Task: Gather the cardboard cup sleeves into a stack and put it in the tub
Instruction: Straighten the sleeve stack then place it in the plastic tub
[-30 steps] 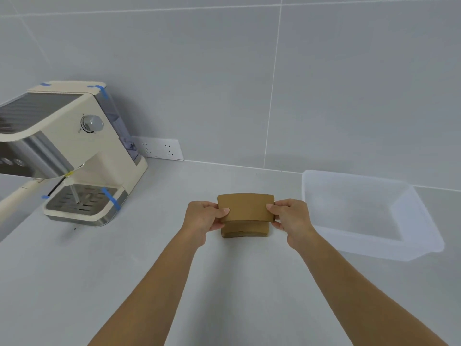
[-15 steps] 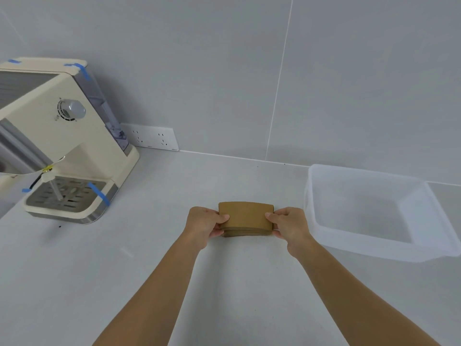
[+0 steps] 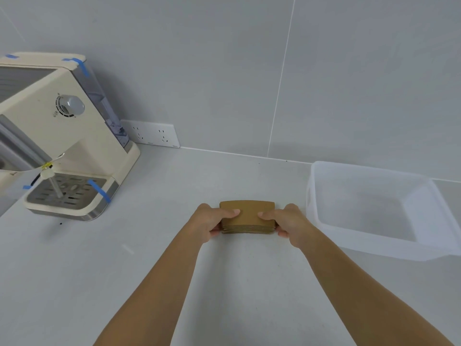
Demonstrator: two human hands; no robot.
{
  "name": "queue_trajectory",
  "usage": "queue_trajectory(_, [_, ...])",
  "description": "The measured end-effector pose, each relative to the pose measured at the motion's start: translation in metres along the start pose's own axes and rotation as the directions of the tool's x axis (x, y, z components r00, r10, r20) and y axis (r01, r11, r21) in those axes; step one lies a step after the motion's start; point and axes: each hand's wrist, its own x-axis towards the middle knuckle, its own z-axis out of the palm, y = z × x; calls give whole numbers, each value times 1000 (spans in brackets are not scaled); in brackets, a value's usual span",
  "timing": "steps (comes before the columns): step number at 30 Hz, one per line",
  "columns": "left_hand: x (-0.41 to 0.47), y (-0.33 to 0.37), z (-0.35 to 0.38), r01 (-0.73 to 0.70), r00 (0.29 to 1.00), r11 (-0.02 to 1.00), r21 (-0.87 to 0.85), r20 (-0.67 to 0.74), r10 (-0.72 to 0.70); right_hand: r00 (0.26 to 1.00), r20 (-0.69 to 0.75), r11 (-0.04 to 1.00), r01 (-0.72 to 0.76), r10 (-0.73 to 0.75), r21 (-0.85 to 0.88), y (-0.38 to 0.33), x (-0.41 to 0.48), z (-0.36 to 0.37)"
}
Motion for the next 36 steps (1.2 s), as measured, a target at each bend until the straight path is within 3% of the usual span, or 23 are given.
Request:
queue_trajectory(4, [5, 0, -1, 37, 999, 999, -11, 28, -37, 997, 76, 998, -35, 31, 56, -1, -3, -2])
queue_trajectory(8, [1, -3, -11, 70, 983, 996, -56, 172, -60, 979, 205, 988, -38, 7, 151, 4, -11, -9])
queue_trajectory(11, [-7, -17, -15, -168, 956, 986, 9, 245, 161, 958, 243, 987, 138, -155, 82, 14, -20, -12])
queue_trajectory(14, [-13, -38, -15, -424, 895, 901, 93, 197, 401, 942, 153, 954, 296, -299, 43, 29, -26, -10])
queue_trajectory(18, [-7, -63, -10, -555, 832, 800, 227, 130, 540, 926, 60, 925, 376, -374, -43, 50, -28, 4])
queue_trajectory(20, [-6, -71, -7, -567, 824, 804, 180, 140, 550, 918, 45, 919, 394, -394, 7, 57, -27, 9])
queue_trajectory(25, [-15, -71, 0, -497, 822, 854, -152, 231, 520, 910, 96, 887, 362, -403, 288, 63, -29, 17])
queue_trajectory(30, [-23, -57, 20, -427, 901, 877, -220, -23, 433, 916, -156, 821, 401, -370, 406, 52, -34, 36])
queue_trajectory(33, [-22, -55, 34, -462, 879, 872, -162, -216, 426, 899, -286, 843, 418, -331, 340, 48, -29, 43])
queue_trajectory(36, [-20, -54, 40, -507, 841, 848, -151, -300, 450, 887, -321, 846, 430, -331, 315, 47, -26, 45])
